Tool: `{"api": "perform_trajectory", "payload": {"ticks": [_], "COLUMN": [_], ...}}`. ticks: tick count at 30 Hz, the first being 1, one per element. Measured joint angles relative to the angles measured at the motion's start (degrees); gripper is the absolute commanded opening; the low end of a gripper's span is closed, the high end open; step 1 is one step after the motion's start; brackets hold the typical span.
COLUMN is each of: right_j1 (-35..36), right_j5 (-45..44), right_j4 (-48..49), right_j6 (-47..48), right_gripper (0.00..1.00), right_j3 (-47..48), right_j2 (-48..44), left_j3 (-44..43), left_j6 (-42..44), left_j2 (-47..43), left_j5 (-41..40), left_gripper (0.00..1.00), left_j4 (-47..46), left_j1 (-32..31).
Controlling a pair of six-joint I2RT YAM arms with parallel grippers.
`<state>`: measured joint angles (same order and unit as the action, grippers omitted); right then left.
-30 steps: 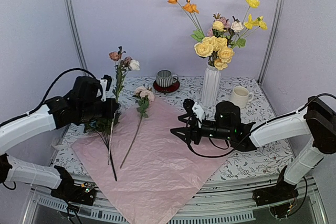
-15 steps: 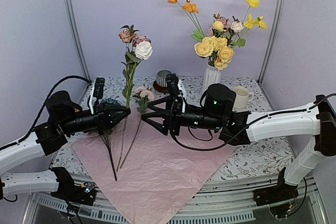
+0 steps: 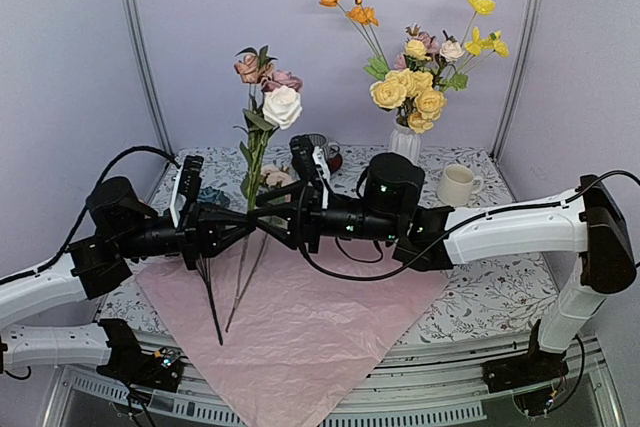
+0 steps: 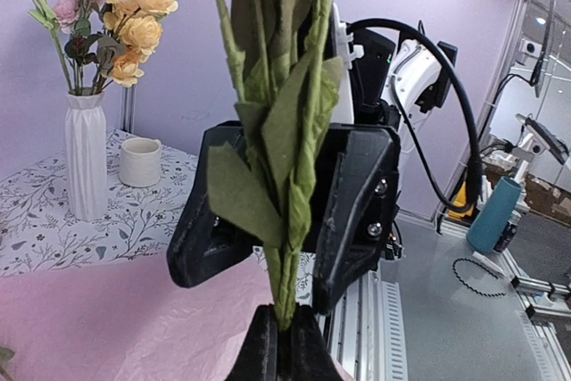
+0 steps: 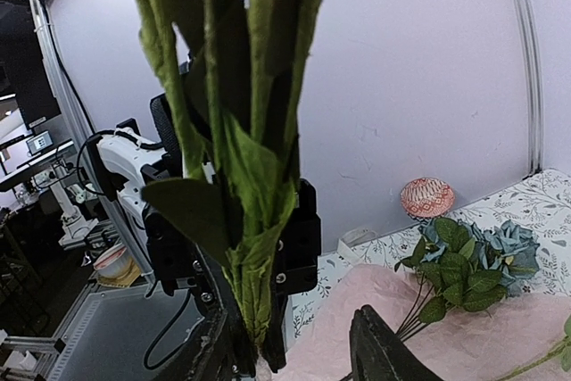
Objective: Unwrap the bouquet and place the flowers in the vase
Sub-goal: Pass from the left arm to the right
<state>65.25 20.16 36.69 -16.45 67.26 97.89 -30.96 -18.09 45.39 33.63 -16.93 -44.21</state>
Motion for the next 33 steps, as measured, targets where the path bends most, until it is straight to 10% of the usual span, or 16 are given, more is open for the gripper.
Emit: {"api": "perform_trajectory", "payload": {"ticks": [15, 24, 33], "right_j1": [0.11, 0.11, 0.11], "right_j5": [3.8, 3.93, 3.56], "right_j4": [1.36, 2.08, 3.82], "right_j6": [-2.01, -2.78, -2.93], "right_gripper": [0.2, 0.35, 0.27], "right_j3": [0.07, 0.07, 0.07], "right_j2": [0.59, 0.59, 0.55], "left_j3": [0.0, 0.0, 0.0], "left_j6": [1.09, 1.18, 1.2], "left_j2": [0.13, 0.52, 1.27], "left_j5": [-0.24, -0.24, -0.22], "left_gripper": [0.0, 0.0, 0.0], "left_j4": [0.04, -0.59, -0.52], "left_j1": [-0.33, -0.46, -0.81]}}
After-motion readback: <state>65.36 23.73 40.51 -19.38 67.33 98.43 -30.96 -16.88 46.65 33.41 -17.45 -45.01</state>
